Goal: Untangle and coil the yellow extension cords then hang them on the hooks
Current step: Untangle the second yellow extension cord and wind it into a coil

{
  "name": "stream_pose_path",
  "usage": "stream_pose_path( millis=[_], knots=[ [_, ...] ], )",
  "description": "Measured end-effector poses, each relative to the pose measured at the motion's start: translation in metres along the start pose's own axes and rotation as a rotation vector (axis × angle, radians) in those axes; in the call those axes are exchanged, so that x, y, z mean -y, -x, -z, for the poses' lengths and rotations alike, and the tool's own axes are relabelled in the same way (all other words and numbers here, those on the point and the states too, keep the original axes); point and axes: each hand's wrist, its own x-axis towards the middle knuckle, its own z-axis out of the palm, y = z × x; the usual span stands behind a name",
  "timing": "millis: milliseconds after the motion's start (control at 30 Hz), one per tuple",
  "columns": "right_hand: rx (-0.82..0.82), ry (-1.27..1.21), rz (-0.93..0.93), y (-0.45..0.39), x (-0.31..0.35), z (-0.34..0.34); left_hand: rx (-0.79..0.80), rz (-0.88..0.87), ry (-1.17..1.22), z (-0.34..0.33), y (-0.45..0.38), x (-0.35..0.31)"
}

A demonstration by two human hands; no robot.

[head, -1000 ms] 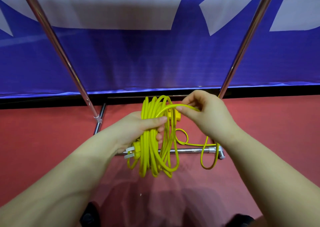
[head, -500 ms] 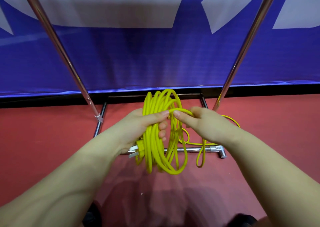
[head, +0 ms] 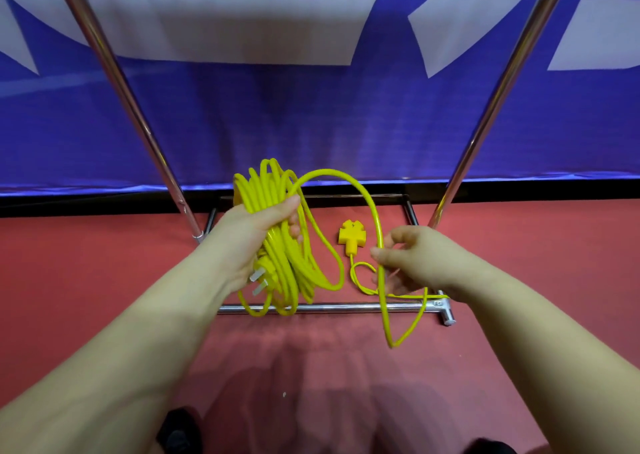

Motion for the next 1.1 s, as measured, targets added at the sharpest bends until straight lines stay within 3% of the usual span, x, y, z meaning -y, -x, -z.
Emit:
stream_pose_path(
  millis=[100,233,533,633,733,900,967,1100],
  knots=[
    [0.011,-0.334,-0.028,0.002,0.01,-0.001,0.055,0.057,-0.173,0.0,0.004,0.007],
    [0.011,-0.569,-0.057,-0.002,0.017,-0.003,0.121,0.151,-0.217,-0.013,0.012,0.013],
    [-0.023,-0.788,-0.063,-0.007,0.019,-0.013,0.306,0.17,-0.228,-0.03,0.018,0.017],
    [-0.04,-0.842,-0.035,-0.008,0.021,-0.015,0.268,0.171,-0.227,-0.034,0.019,0.017],
    [-0.038,-0.675,0.045,-0.009,0.023,-0.015,0.188,0.161,-0.155,-0.036,0.018,0.014],
    [0.181,0.252,0.087,0.004,0.013,-0.021,-0.005,0.151,0.032,-0.028,0.01,0.003],
    [0.199,0.329,0.135,0.006,0.009,-0.018,-0.053,0.153,0.051,-0.022,0.007,-0.002],
    [0.054,0.357,0.252,0.001,0.006,-0.008,-0.096,0.125,0.024,-0.015,0.003,-0.006]
  ],
)
